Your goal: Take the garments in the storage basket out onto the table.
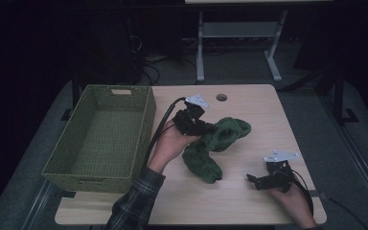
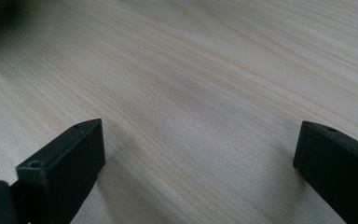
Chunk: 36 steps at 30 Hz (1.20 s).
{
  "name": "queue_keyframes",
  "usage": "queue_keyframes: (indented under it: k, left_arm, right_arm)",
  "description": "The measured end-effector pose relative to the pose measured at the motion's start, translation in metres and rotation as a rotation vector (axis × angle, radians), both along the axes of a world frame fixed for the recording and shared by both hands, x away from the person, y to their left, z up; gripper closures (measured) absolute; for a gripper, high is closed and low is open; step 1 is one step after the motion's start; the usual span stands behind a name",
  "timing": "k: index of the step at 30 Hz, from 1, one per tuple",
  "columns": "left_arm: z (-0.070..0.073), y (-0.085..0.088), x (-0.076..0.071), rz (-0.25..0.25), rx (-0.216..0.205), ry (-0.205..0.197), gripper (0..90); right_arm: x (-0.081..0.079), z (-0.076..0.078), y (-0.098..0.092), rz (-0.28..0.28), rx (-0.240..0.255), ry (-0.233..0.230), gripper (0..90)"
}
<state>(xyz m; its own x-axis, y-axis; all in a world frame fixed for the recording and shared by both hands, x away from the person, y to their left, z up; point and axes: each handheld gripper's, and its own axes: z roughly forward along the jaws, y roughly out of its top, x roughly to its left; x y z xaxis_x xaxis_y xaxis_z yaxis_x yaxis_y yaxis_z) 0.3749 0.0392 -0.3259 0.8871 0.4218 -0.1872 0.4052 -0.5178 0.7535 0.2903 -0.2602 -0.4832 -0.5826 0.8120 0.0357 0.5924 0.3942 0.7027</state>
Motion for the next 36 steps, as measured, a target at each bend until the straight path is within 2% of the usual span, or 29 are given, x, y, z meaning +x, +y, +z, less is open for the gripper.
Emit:
queue_keyframes:
  k: [13,16,18,22,24,25,27,29,31,33,36]
  left_arm:
    - [-0.059,-0.026,0.006,0.007,0.042,0.058,87.4]
    - [-0.072,-0.031,0.008,-0.008,0.084,0.057,87.3]
    - [-0.081,-0.034,0.008,-0.002,0.088,0.066,87.3]
    - [-0.095,-0.039,0.012,-0.012,0.130,0.073,86.6]
    - [-0.100,-0.042,0.011,-0.002,0.131,0.088,85.0]
    - [-0.101,-0.042,0.010,-0.009,0.136,0.090,82.9]
    - [-0.098,-0.041,0.009,-0.020,0.142,0.064,74.5]
    - [-0.093,-0.040,0.006,-0.017,0.127,0.062,62.2]
    - [-0.087,-0.036,0.003,-0.013,0.111,0.053,55.1]
    - [-0.080,-0.030,-0.002,-0.003,0.096,0.038,49.1]
    - [-0.068,-0.022,-0.006,0.012,0.073,0.012,46.1]
  right_arm:
    - [0.000,0.000,0.000,0.001,-0.002,-0.001,1.7]
    - [0.000,0.000,0.000,0.000,-0.002,0.000,1.7]
    - [0.000,0.000,0.000,0.001,-0.002,-0.001,1.7]
    - [0.000,0.000,0.000,0.004,-0.002,-0.005,1.7]
    - [-0.001,0.000,0.000,-0.001,0.002,0.002,1.7]
    - [-0.001,0.000,0.000,0.000,0.001,0.002,1.7]
    - [-0.001,0.000,0.000,0.001,0.000,0.002,1.7]
    - [-0.001,0.000,0.000,0.000,0.001,0.003,1.7]
    - [-0.001,0.000,0.000,0.000,0.001,0.003,1.7]
    - [-0.001,0.000,0.000,0.000,0.000,0.003,1.7]
    - [-0.001,0.000,0.000,0.000,0.001,0.003,1.7]
